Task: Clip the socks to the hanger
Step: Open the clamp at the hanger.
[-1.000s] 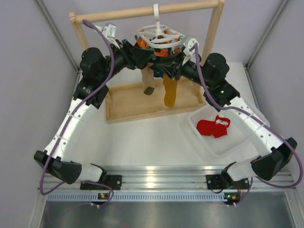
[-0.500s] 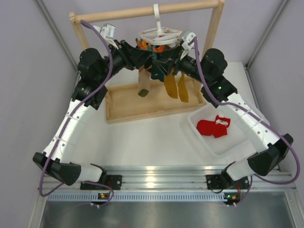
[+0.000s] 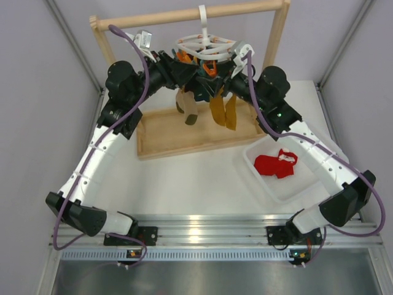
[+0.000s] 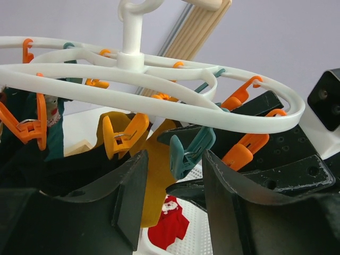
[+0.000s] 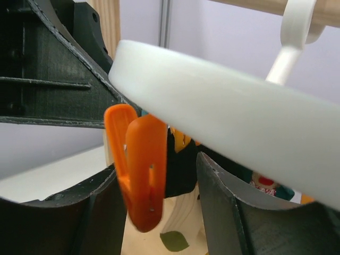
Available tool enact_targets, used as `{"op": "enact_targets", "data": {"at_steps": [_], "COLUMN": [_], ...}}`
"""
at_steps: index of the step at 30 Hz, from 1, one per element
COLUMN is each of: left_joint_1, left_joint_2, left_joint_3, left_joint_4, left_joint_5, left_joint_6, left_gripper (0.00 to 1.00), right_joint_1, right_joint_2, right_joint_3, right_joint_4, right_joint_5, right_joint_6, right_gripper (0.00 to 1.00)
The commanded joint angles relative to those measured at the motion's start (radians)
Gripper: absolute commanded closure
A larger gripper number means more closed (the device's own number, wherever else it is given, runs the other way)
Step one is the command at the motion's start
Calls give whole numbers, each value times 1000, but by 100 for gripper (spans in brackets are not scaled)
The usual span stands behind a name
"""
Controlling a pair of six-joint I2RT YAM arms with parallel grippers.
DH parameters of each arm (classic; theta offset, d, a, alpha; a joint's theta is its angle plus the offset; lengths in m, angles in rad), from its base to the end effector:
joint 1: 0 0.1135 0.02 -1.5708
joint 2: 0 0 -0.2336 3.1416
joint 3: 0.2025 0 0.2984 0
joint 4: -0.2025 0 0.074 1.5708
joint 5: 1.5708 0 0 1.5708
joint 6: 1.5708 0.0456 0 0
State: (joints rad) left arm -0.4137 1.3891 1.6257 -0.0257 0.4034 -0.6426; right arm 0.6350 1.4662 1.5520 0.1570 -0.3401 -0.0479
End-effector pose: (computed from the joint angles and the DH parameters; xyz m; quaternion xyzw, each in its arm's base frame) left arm 0.3236 -0.1616 0.4944 0.0844 0.6298 -0.4927 0.5946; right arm 0.3092 0.2467 0.4588 -0.3290 0.5277 0.3244 0.7128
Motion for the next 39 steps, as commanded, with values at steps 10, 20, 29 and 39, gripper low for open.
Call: {"op": "enact_targets", "data": {"at_steps": [10,20,29,39], "left_joint_1": [4,4,3,0], "left_joint_2": [-7,8,44,67], "left_joint_3": [31,49,77,86], "left_joint_4": [75,93,112,133], "left_joint_5": [18,29,43,41], "left_joint_6": [-8,-37,-94,-120], "left_gripper": [49,43,43,46], "right_joint_1": [12,12,14,18], "right_joint_2": [-7,-17,-27,-30], "right_joint_3": [31,25,10,8], "right_joint_4": [130,113,116,115], "right_joint_5": [-30,-36,-33,-37], "right_joint_6": [-4,-44,-55,-59], "right_gripper": [73,98,100,100]}}
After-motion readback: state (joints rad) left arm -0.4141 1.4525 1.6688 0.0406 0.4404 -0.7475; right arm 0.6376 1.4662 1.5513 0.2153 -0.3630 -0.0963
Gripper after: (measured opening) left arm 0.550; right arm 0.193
